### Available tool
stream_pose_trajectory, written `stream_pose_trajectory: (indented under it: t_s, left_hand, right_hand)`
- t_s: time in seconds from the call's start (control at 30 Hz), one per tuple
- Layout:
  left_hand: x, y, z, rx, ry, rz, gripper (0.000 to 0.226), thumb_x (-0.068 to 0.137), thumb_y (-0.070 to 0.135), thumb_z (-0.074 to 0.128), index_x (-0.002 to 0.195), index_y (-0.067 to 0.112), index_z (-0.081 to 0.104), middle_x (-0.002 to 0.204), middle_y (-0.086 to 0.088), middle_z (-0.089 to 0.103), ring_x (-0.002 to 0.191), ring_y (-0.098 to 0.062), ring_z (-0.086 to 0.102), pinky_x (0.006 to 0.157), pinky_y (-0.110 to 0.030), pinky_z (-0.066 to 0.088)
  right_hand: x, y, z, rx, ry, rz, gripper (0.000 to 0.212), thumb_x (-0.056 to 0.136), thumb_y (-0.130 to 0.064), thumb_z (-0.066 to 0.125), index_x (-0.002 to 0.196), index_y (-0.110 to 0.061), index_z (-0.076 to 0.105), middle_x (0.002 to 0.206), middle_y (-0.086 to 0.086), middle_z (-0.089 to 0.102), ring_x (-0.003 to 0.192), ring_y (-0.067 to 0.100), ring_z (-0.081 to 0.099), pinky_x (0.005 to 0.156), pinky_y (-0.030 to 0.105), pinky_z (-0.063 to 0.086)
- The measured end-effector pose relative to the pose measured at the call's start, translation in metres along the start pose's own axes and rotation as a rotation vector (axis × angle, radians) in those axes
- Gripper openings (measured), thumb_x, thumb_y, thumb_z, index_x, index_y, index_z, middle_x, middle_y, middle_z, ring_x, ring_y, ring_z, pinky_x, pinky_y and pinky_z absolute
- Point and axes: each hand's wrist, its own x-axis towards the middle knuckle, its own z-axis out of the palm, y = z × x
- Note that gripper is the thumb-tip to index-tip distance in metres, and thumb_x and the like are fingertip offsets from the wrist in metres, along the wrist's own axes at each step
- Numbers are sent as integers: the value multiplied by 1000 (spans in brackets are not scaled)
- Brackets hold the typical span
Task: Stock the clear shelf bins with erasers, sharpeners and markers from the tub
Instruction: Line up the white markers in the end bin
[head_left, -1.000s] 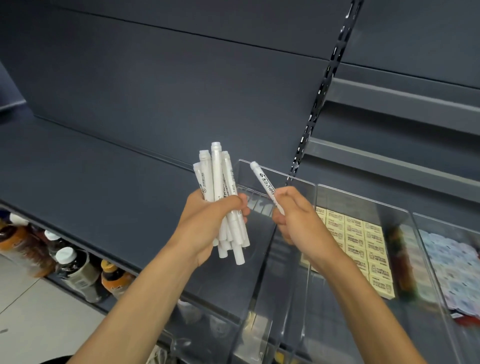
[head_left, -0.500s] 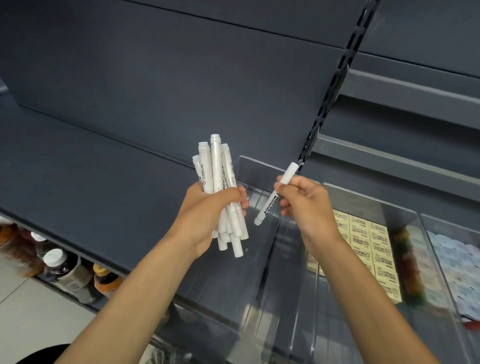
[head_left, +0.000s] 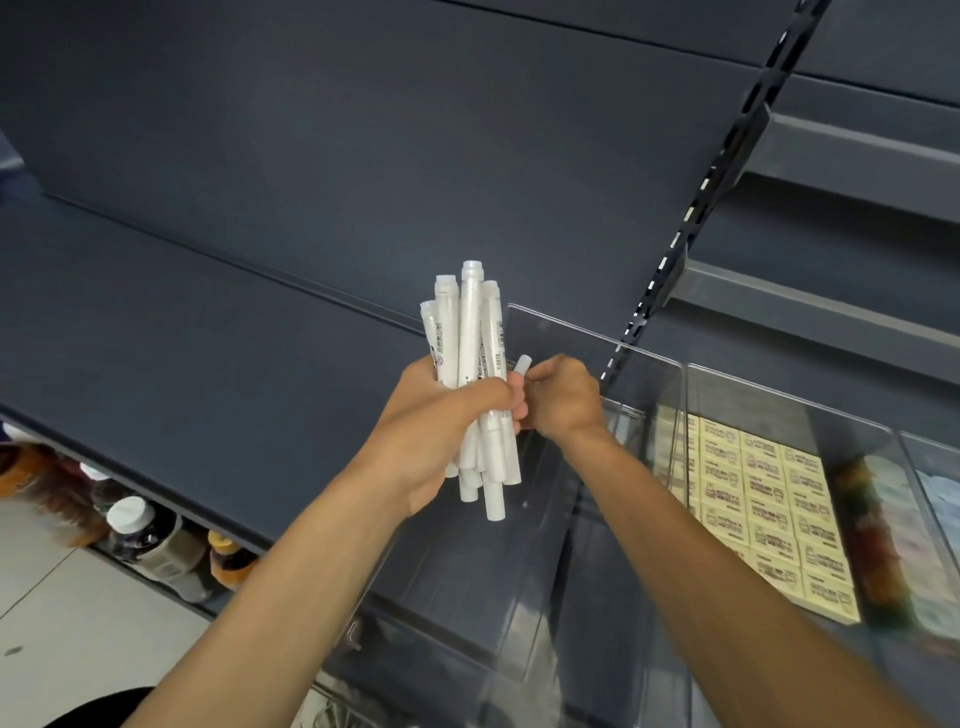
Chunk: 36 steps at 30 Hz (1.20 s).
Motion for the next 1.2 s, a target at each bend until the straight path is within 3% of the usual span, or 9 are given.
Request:
stream_pose_trajectory:
  t_s: [0.13,0.23,0.4,0.53,0.63,0.8,1.0,1.1,1.2]
  left_hand:
    - [-1,-1,-1,25,-14,19,22,74,-1,71,96,-1,68,81,-12,69,79,-21,68,72,-31,58]
    - [-3,-2,3,137,17,61,22,76,-7,69,97,2,66,84,-9,69,77,-21,68,74,-34,60]
    - [-6,-6,10,215,49,99,29,78,-8,69,105,2,62,82,-13,69,70,-16,68,70,-31,61]
    - [-9,-5,16,224,87,111,26,78,-3,71,103,3,65,92,-21,70,82,-30,72,80,-48,60]
    - [-14,-3,20,211,130,106,29,75,7,75,103,6,67,95,-22,71,86,-37,71,73,-62,57]
    - [-14,-4,18,159,145,94,23,83,-1,69,106,4,68,97,-16,74,86,-28,74,67,-38,61]
    - [-18,-3,23,213,101,68,15,84,-3,67,98,1,67,82,-12,72,78,-25,73,66,-34,60]
    - [-22,1,28,242,102,91,14,83,-2,68,96,2,67,87,-14,74,83,-27,74,71,-39,62]
    - [-27,3,34,270,121,98,28,72,10,73,98,3,66,92,-21,71,84,-37,71,71,-60,56]
  right_hand:
    - [5,0,8,-80,65,-41,13,85,-4,61,77,-14,61,70,0,62,65,12,59,73,31,54]
    - [6,1,9,19,-34,-39,22,88,-2,59,70,-16,62,69,-1,63,60,9,57,61,24,49]
    - [-9,7,1,277,-203,-91,27,88,12,42,91,3,67,68,13,63,52,19,55,45,21,45]
    - [-36,4,-16,355,-124,-243,25,97,-1,43,94,-8,67,77,7,70,59,11,62,55,21,50]
    - [-59,4,-28,325,-111,-324,21,98,-7,46,92,-13,65,85,8,71,70,23,65,64,36,56]
    - [-88,13,-39,305,-187,-358,17,101,-19,47,94,-15,62,93,14,68,88,37,65,78,52,55]
    - [-99,18,-50,354,-191,-323,12,96,-18,58,103,-14,68,96,7,72,90,27,68,75,35,59]
    - [-102,18,-57,360,-181,-330,11,96,-15,59,100,-11,67,96,11,71,89,28,69,76,40,59]
    - [-99,20,-59,323,-154,-328,8,97,-14,56,100,-14,64,93,10,72,86,28,70,79,43,58]
